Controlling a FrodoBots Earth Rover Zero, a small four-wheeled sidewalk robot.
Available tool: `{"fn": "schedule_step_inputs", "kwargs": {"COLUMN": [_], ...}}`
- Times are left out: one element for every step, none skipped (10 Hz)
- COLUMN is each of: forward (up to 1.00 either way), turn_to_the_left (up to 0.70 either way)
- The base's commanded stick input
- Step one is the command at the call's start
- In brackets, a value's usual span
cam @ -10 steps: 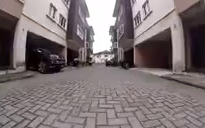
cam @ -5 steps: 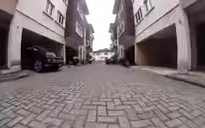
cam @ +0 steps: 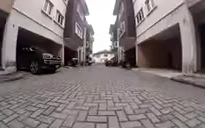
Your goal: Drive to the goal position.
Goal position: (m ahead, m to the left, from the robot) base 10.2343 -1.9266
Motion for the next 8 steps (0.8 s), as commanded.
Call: {"fn": "schedule_step_inputs", "kwargs": {"forward": [0.70, 0.70, 0.70, 0.70, 0.70, 0.70, 0.70, 0.70], "turn_to_the_left": [0.00, 0.00, 0.00, 0.00, 0.00, 0.00, 0.00, 0.00]}}
